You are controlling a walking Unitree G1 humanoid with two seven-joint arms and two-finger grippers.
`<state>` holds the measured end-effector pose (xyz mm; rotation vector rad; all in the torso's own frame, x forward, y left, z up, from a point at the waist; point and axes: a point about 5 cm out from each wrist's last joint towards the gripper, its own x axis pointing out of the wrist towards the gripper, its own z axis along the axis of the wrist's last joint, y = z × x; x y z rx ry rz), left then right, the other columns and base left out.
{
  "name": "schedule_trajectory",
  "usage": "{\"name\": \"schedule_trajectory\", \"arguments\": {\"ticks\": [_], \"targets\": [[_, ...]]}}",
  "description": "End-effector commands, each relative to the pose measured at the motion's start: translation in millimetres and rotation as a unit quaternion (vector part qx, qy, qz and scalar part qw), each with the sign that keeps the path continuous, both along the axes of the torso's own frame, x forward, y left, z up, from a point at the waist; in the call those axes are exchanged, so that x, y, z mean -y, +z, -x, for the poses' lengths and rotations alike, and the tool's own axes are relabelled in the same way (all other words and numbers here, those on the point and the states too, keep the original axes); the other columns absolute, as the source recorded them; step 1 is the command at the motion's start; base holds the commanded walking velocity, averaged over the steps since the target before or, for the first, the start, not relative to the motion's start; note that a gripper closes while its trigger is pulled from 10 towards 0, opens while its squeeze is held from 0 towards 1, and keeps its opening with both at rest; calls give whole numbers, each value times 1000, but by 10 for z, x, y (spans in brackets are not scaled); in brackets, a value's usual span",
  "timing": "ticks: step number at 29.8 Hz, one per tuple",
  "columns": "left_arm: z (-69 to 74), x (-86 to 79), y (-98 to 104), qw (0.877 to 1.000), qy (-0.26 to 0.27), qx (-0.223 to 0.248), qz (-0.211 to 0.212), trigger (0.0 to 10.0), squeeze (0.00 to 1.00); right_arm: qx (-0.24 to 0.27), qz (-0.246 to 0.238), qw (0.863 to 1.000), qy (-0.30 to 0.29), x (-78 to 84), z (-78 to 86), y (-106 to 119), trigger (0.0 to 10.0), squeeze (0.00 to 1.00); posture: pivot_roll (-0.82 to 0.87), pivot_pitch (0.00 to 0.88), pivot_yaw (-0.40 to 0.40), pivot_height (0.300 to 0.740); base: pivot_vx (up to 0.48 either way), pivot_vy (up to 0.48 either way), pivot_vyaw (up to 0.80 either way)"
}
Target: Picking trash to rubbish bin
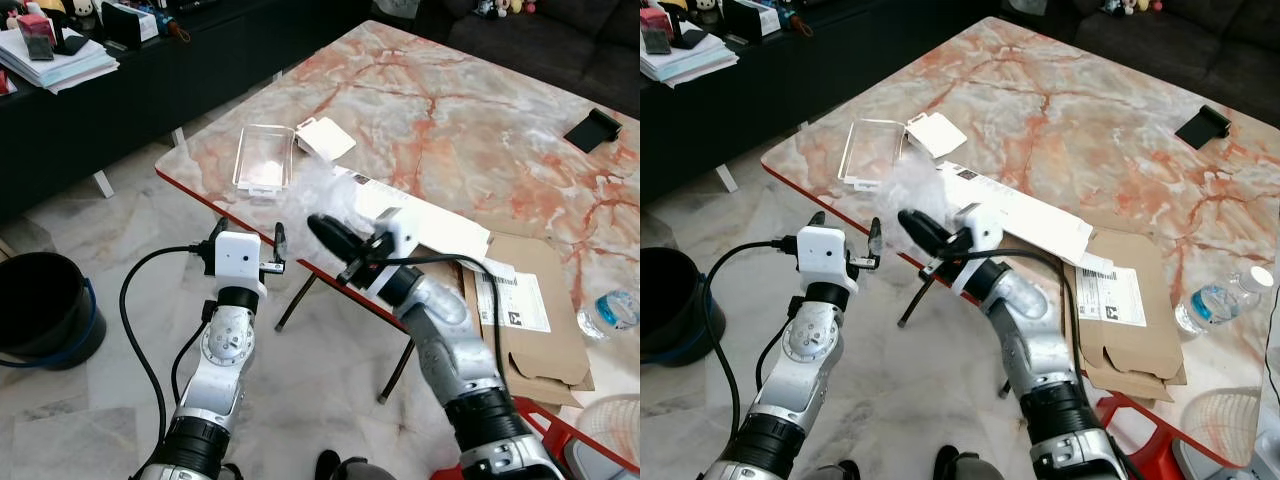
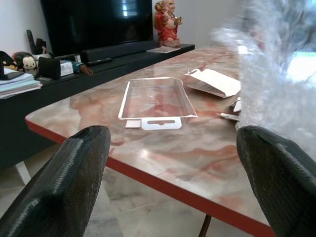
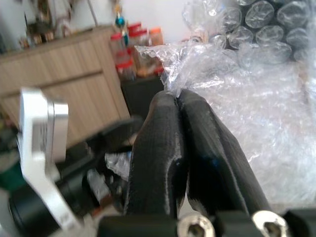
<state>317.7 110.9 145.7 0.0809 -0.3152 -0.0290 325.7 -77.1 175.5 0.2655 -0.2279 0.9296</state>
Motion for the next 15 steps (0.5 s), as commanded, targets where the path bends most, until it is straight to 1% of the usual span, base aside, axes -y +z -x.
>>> {"name": "schedule_trajectory", "arguments": {"ticks": [1,5,7,10,11,15], "targets": [[-13,76,38,1000,-15,9,-1,10000,0,18,-20,1000,-5,82,-26,158,10000,0,-22,165,-137,740,0,0,0],[-36,109,96,1000,-21,20,2,10000,0,25,-52,998,-22,210,-85,313,10000,0,-19,159,-135,740,0,0,0],[-45,126,130,999,-23,25,7,10000,0,25,-83,996,-37,313,-131,416,10000,0,-12,146,-131,740,0,0,0],[-51,135,159,999,-24,29,15,10000,0,25,-115,992,-50,383,-164,506,10000,0,-13,140,-128,740,0,0,0],[-60,147,187,999,-27,34,18,10000,0,29,-140,988,-58,426,-183,594,10000,0,-9,133,-126,740,0,0,0],[-73,163,225,999,-30,39,19,10000,0,36,-176,982,-67,463,-200,714,10000,0,-8,124,-119,740,0,0,0]]}}
